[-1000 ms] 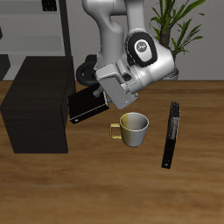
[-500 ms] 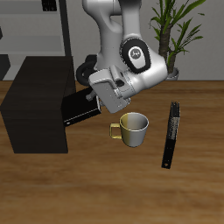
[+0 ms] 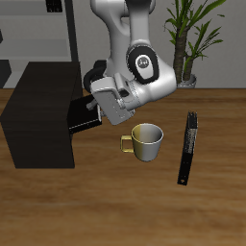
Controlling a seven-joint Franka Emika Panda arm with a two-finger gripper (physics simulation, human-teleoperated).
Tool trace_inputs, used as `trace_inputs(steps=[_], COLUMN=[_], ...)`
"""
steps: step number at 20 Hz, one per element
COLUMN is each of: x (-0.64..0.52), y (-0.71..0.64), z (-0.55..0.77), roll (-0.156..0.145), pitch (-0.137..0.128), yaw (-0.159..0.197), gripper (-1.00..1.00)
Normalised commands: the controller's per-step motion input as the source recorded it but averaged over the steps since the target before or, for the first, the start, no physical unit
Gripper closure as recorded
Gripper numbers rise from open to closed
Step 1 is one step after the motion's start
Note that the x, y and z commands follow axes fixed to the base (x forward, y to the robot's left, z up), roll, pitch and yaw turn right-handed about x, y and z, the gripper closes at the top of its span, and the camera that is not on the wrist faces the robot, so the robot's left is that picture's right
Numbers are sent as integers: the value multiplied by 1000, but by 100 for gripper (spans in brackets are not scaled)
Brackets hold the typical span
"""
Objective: Place the right black book in the top region of the shelf
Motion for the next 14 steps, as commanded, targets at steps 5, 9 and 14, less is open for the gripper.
trace_inputs(steps=[5, 9, 14], x=[27, 42, 49], y=[-260, -132, -26], z=[39, 3, -13], roll=[-43, -9, 17], pitch=[12, 12, 24], yaw=[-29, -17, -18], gripper=[100, 100, 100])
